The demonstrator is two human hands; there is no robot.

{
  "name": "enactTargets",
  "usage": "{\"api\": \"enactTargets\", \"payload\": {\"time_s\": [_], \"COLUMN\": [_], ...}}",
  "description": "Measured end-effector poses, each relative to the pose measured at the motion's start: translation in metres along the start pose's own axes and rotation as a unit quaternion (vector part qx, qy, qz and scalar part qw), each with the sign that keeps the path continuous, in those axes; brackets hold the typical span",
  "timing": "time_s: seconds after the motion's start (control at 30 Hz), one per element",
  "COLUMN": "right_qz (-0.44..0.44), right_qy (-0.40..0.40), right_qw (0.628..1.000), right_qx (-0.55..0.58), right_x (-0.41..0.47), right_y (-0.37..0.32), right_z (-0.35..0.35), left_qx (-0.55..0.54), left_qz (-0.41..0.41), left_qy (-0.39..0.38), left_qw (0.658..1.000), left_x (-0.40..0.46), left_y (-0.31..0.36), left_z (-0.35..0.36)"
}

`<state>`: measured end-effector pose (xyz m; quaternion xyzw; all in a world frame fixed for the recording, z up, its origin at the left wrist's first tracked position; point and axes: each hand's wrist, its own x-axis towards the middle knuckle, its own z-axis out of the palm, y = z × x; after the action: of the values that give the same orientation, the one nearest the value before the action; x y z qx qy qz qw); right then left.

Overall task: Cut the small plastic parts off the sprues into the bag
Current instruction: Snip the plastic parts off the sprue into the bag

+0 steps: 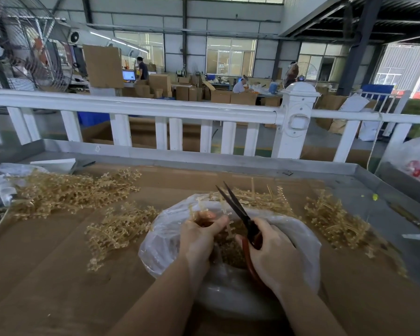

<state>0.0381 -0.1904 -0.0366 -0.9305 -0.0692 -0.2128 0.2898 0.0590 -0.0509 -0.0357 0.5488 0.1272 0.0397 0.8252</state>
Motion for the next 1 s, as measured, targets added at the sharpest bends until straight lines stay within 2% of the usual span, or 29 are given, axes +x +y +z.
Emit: {"api": "enactTargets", "payload": {"time_s": [0.2,0.37,0.6,0.8,1.0], "right_qz": [-0.002,-0.013,-0.036,-0.069,-0.08], "right_qy": [0.019,0.008,-0.029,-0.046,-0.051], "right_qw": [1.0,1.0,0.999,0.996,0.994], "right_qx": [-0.006,-0.003,-0.029,-0.042,-0.053], "right_x": [-0.003,-0.006,-0.006,-0.005,-0.005], "right_y": [0.007,0.011,0.014,0.017,0.019], "right_z": [0.008,0.009,0.011,0.013,0.017], "left_qx": [-0.027,-0.143,-0.245,-0.266,-0.283], "left_qz": [0.001,-0.014,-0.031,-0.026,-0.028], "left_qy": [0.013,0.014,0.062,0.08,0.065], "left_qw": [1.0,0.99,0.967,0.96,0.957], "left_x": [0.005,0.005,0.009,0.012,0.011], "left_y": [-0.003,0.0,0.003,0.004,0.004], "left_z": [-0.005,-0.005,-0.007,-0.007,-0.009]}}
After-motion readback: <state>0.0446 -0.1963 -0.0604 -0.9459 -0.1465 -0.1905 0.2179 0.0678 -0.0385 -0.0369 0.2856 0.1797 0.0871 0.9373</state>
